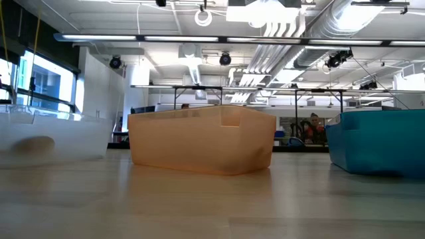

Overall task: Sort silverware by color (type)
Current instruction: Put the gold spoon into the transparent bin

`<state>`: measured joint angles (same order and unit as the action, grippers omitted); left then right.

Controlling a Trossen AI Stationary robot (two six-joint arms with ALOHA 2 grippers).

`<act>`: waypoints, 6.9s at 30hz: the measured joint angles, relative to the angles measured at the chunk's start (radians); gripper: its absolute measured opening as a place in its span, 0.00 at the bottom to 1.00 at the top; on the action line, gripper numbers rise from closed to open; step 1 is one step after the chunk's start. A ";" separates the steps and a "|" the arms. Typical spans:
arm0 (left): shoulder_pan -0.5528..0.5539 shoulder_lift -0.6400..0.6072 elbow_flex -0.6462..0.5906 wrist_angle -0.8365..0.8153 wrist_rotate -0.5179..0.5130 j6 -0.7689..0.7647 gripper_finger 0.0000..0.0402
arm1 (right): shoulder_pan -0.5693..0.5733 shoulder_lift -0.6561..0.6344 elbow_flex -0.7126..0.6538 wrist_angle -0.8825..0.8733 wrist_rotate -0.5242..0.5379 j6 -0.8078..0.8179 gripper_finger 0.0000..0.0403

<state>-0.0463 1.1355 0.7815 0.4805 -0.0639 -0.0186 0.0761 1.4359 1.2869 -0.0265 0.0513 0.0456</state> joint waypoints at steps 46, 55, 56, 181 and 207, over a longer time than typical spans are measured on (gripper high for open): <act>0.092 -0.053 0.040 -0.184 0.040 -0.048 0.01 | -0.019 -0.029 0.008 -0.134 0.081 -0.002 0.40; 0.067 -0.273 -0.060 -0.361 -0.040 -0.111 0.00 | -0.019 -0.165 0.009 -0.442 0.260 0.089 0.58; 0.057 -0.297 -0.076 -0.358 -0.050 -0.121 0.00 | -0.019 -0.173 0.009 -0.458 0.264 0.095 0.58; -0.216 0.096 -0.098 -1.260 0.223 0.649 0.00 | -0.004 -0.362 -0.396 0.142 0.257 0.089 0.58; -0.188 -0.003 -0.098 -1.303 0.208 0.591 0.00 | -0.004 -0.362 -0.397 0.128 0.257 0.088 0.58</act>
<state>-0.2340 1.1327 0.6832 -0.8229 0.1442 0.5728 0.0719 1.0740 0.8898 0.1012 0.3080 0.1337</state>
